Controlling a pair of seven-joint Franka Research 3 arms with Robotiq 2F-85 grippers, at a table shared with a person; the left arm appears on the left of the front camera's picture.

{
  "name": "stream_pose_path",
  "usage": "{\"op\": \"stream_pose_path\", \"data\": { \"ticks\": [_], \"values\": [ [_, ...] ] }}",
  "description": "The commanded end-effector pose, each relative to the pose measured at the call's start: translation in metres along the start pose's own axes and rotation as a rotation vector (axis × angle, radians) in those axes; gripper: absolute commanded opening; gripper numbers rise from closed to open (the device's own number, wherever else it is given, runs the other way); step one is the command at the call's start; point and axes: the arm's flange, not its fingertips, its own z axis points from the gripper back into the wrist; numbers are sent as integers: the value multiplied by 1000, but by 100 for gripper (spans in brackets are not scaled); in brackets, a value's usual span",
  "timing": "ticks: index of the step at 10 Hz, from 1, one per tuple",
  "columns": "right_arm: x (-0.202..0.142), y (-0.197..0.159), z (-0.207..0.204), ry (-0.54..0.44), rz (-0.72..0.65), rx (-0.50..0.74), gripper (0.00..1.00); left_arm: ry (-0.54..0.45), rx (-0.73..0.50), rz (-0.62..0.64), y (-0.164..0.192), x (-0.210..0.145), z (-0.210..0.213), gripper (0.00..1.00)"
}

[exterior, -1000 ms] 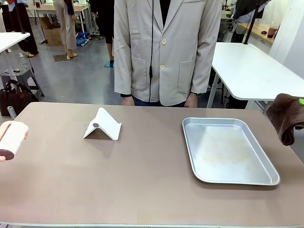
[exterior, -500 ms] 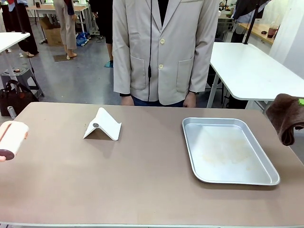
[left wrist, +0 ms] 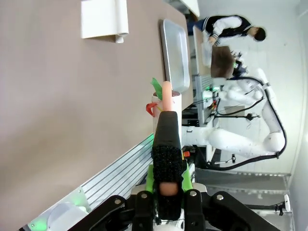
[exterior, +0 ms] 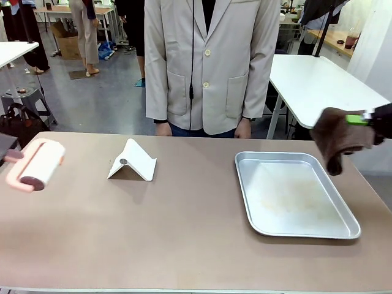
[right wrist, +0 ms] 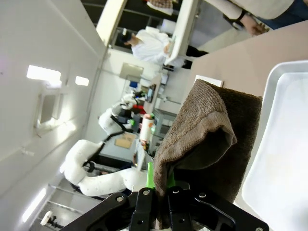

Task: Clean the surface of the table.
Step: Return the Lint Roller and towel to their original positions.

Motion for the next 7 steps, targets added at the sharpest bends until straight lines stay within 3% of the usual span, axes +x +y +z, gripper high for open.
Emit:
{"op": "stream_pose_path", "data": {
  "ticks": [1,4,6,7],
  "values": [
    [15,7,-49,32,15,-41,7,-28,55,21,-27,20,-26,22],
    [23,8,-139,49,39,-61,7,-140,119,64,-69,64,-74,22],
    [24,-4,-199,6,63,-93,7,-119,195,18,-87,82,-108,22],
    [19,-14,-229,33,61,-125,7,-122,233,11,-92,93,-128,22]
  ]
}}
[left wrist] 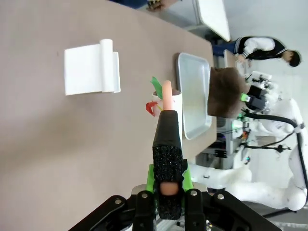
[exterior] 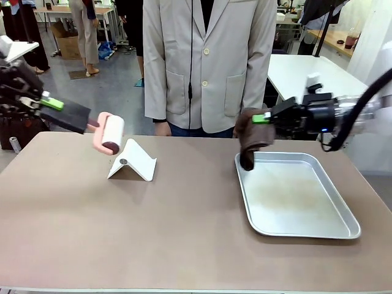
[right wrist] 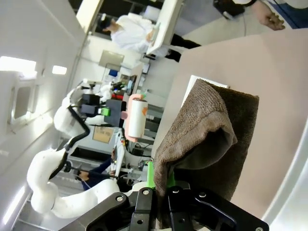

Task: Clean the surface of the table.
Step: Return the Lint Roller and towel to their original positions.

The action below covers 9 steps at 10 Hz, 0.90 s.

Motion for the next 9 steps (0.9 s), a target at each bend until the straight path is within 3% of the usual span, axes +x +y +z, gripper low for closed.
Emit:
{"op": "stream_pose_path", "data": {
  "ticks": [1,4,7,8,9],
  "values": [
    [3,-12,-47,18,27,-40,7,-7,77,-33,-10,4,-29,22],
    [-26,-24,-93,94,14,-51,7,61,122,-102,-24,8,-67,22],
    [-50,-35,-104,138,-19,-75,7,93,126,-126,-26,10,-84,22],
    [-48,-33,-98,110,-19,-68,7,90,121,-120,-26,10,-86,22],
    [-47,-34,-101,163,-44,-71,7,88,98,-111,-22,8,-76,22]
  ]
}}
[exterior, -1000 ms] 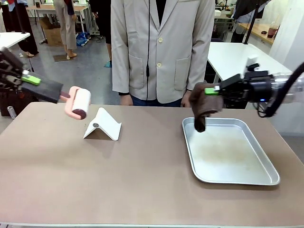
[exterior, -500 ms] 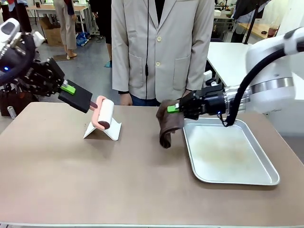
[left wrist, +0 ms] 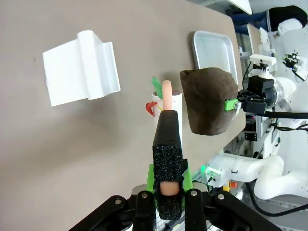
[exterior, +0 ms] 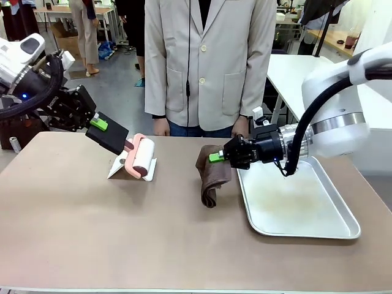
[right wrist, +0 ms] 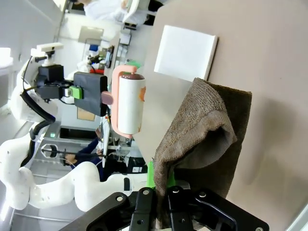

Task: Clean the surface of the table.
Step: Return the Lint Roller and towel to their original positions.

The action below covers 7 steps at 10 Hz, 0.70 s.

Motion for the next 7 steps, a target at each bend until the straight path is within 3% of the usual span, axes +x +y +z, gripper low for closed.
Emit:
{"op": "stream_pose_path", "data": {
  "ticks": [1,7],
  "values": [
    [2,3,-2,0,6,4,7,5,2,-4,-2,0,-2,22],
    [0,0,0,1,0,1,7,42,24,-13,-12,21,-23,22]
  ]
}}
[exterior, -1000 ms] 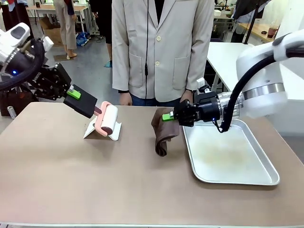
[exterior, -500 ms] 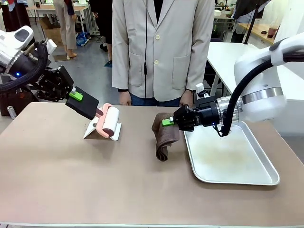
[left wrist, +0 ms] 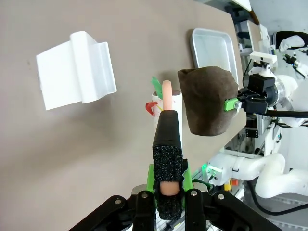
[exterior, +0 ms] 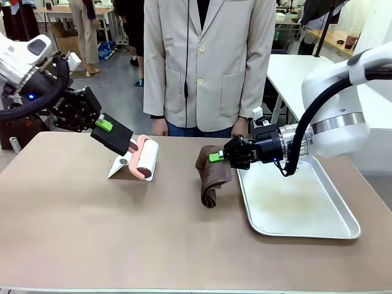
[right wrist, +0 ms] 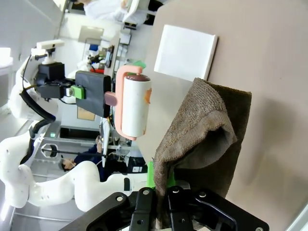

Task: Clean the surface of the table.
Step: Return the Lint Roller and towel to their original positions.

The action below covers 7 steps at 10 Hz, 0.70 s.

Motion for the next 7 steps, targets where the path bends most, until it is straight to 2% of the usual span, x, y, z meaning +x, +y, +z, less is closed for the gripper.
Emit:
{"op": "stream_pose_path", "data": {
  "ticks": [1,4,7],
  "values": [
    [5,1,-11,37,-1,7,7,31,20,30,-2,25,-11,22],
    [14,-4,-31,-58,33,45,7,42,49,71,3,48,-20,22],
    [17,-14,-39,-45,4,13,7,39,86,83,14,71,-27,22]
  ]
}}
